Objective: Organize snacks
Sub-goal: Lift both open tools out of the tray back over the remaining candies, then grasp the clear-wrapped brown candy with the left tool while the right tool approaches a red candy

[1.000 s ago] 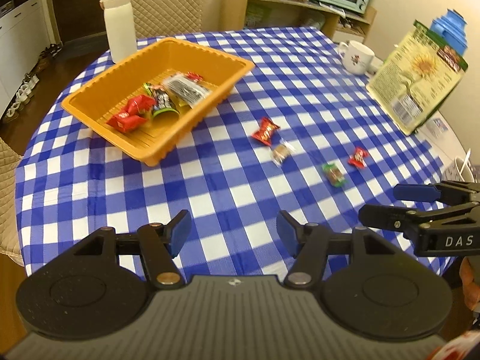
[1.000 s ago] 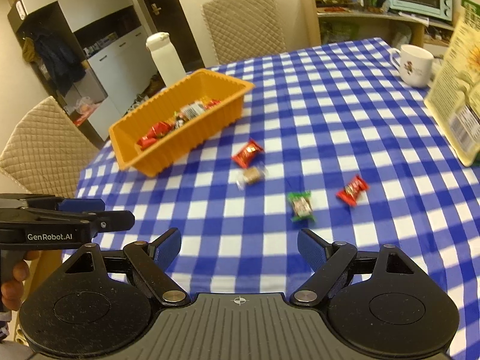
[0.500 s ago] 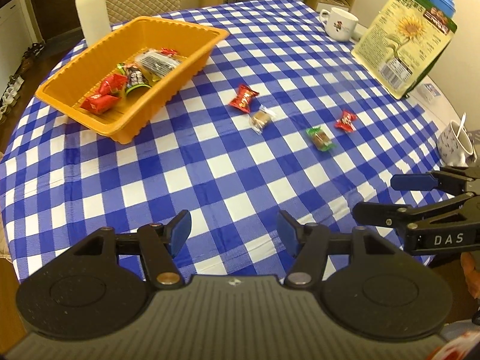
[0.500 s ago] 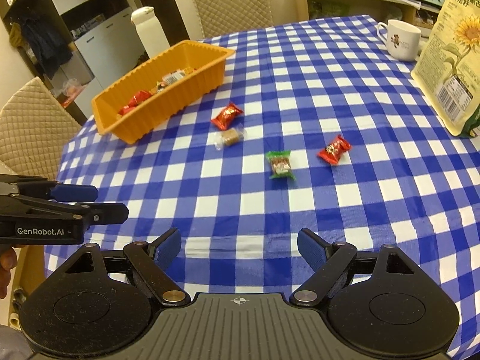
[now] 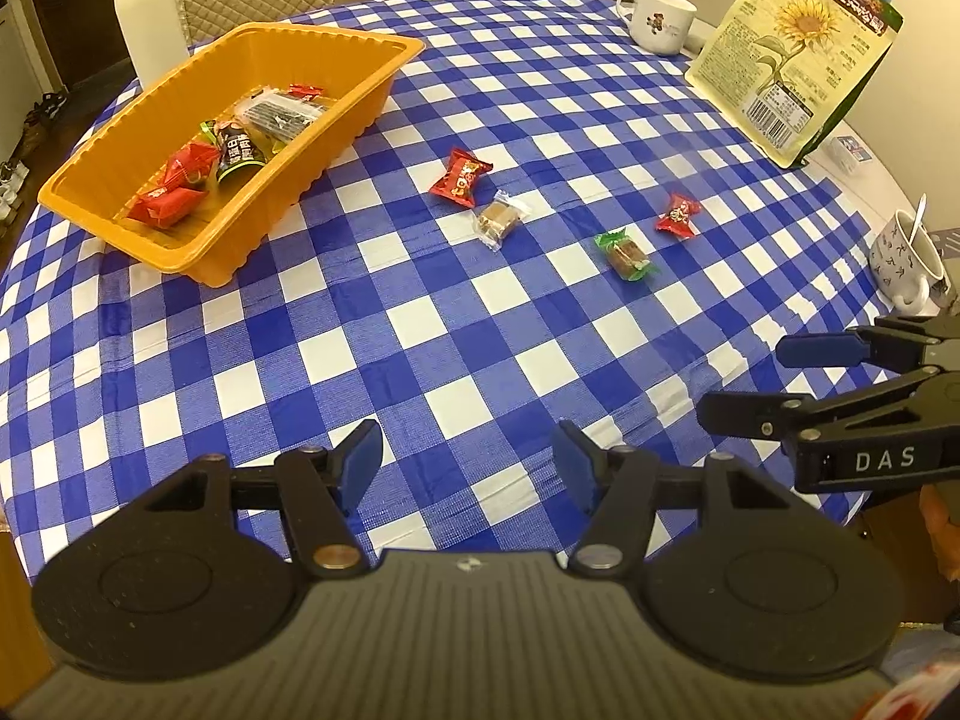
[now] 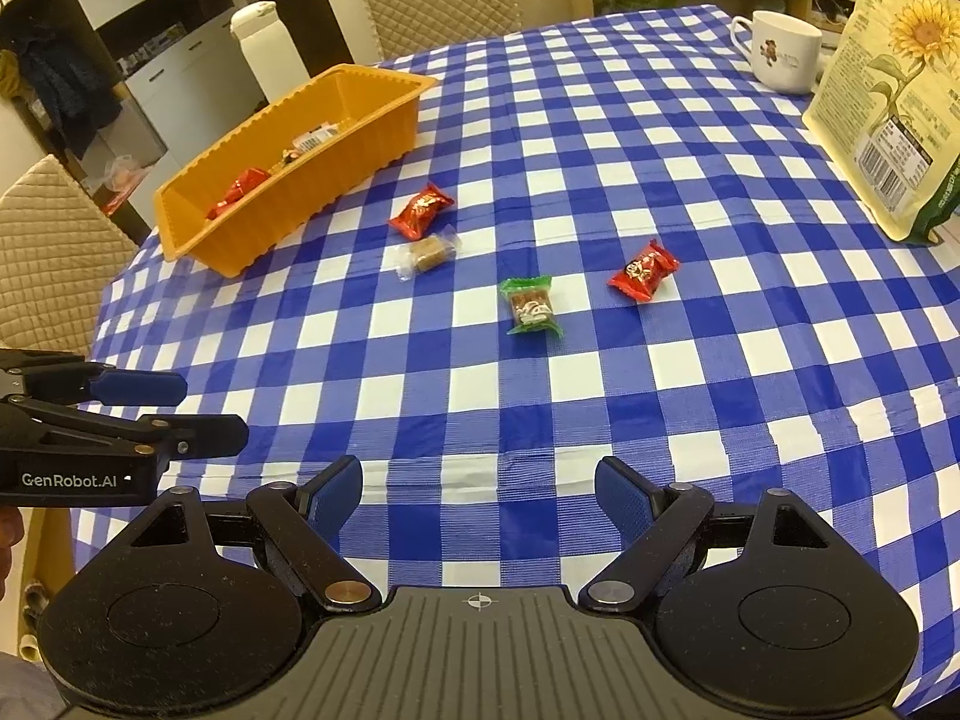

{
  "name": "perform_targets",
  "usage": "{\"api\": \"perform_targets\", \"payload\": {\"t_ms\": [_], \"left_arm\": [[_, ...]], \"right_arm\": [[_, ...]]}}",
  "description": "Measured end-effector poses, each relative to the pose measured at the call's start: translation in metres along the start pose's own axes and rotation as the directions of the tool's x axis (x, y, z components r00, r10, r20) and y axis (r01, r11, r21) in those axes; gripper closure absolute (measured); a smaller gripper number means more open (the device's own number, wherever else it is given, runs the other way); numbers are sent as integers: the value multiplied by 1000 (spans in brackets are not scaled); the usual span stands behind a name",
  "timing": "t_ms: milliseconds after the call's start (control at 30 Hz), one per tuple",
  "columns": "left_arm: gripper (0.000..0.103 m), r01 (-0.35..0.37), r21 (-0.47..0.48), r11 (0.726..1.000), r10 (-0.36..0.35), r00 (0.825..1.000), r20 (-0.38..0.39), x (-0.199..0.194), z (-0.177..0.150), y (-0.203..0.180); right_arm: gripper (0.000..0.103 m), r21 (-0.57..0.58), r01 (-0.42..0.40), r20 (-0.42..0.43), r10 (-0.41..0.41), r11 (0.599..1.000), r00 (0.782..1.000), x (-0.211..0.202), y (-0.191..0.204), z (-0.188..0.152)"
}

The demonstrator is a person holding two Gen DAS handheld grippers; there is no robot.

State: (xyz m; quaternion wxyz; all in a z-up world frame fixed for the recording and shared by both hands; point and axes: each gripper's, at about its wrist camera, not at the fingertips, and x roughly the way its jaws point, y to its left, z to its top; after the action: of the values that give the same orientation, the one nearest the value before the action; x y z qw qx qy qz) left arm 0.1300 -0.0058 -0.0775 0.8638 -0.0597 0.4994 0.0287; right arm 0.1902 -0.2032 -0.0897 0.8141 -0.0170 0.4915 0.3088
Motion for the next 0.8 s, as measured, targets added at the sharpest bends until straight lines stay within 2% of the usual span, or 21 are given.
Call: {"api": "perform_targets", "payload": {"t_ms": [367,733,800], "left_arm": [[43,5,40,999,-5,1000,7,22,17,0],[44,13,168,986,-28,996,85,59,46,-9],[48,19,191,981,-37,995,93,65,53,-11]], "right_arm": [[19,60,53,-5,-53,997,999,9,-21,6],[19,147,119,37,-126,982,991,8,-47,17],[19,156,129,45,-137,979,989,9,-48,18]]}}
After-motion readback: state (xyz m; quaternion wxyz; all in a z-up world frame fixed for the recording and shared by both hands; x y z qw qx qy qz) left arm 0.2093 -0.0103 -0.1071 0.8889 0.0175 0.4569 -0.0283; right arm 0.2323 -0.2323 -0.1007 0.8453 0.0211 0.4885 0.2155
